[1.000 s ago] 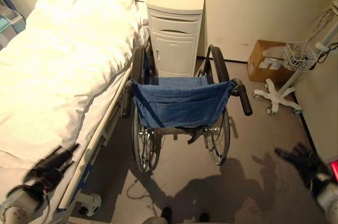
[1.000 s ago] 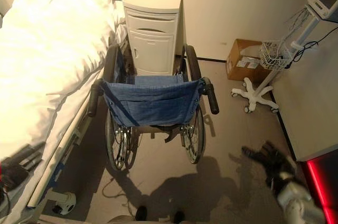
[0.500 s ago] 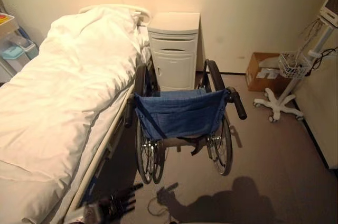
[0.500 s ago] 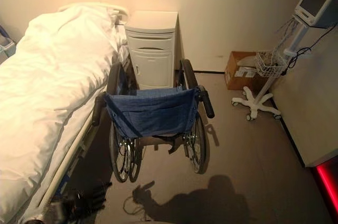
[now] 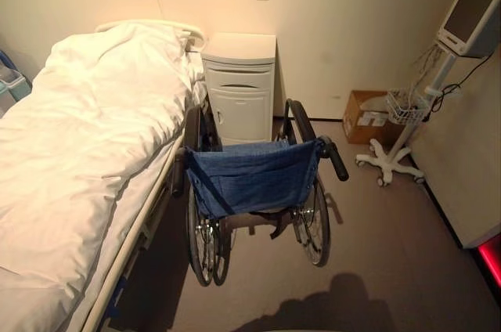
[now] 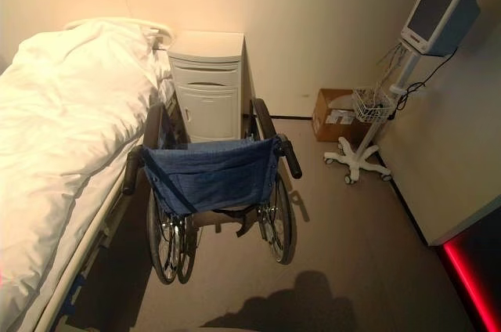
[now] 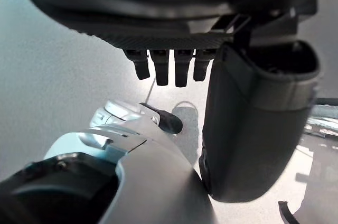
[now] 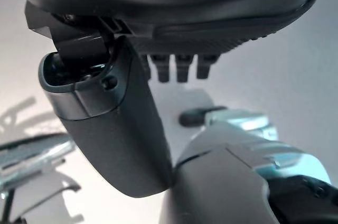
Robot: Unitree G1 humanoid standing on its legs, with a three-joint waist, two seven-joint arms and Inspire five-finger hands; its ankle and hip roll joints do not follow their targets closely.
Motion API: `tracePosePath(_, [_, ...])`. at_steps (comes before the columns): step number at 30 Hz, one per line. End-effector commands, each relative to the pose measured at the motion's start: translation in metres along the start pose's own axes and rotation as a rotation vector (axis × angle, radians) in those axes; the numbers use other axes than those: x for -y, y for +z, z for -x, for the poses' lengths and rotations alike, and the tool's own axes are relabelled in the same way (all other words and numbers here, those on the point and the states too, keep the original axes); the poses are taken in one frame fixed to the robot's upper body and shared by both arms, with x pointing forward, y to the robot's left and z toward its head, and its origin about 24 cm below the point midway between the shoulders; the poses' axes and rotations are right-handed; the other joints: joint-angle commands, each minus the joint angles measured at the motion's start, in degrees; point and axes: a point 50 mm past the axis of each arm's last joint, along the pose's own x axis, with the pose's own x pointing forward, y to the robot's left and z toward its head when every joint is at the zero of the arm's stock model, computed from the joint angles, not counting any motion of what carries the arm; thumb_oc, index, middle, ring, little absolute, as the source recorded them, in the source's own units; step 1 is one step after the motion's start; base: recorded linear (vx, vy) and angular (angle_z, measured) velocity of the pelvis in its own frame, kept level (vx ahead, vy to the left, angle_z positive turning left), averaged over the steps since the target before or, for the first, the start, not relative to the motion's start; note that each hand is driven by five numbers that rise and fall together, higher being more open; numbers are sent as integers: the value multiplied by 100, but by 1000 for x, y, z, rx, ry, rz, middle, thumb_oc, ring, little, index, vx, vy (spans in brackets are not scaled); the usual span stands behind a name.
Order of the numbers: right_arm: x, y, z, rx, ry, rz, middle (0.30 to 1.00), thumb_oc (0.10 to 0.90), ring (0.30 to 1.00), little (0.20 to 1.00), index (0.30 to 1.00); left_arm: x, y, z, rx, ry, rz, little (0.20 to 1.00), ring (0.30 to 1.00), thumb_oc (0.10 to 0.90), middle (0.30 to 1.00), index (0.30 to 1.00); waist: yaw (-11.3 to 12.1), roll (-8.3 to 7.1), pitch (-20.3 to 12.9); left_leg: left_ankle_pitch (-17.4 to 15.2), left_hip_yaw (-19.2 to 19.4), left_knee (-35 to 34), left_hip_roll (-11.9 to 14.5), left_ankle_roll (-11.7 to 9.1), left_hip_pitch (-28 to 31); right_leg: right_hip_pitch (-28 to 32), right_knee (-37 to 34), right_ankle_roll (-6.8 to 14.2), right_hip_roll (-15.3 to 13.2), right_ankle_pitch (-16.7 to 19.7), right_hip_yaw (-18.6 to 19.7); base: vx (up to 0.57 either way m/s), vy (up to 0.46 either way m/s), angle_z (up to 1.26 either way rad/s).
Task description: Push the wheelchair next to the bed
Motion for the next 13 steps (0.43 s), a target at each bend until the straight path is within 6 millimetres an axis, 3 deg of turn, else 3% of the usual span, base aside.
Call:
tracePosePath(1, [-21, -13, -2, -93, 65, 168, 900, 800, 900, 900, 900, 19, 2, 0, -19, -6, -55, 900, 900, 800, 900, 900, 45, 94, 85, -44, -34, 42, -27, -133, -99, -81, 275, -44, 64, 101, -76, -24, -10, 6])
tracePosePath(13, [-27, -19, -2, -117, 67, 82, 900, 800, 900, 900, 900, 20, 0, 0, -33, 7, -63, 900, 900, 800, 900, 900, 28, 83, 12, -61, 15, 42, -7, -139, -145, -88, 226, -38, 59, 112, -148, -7, -4, 1])
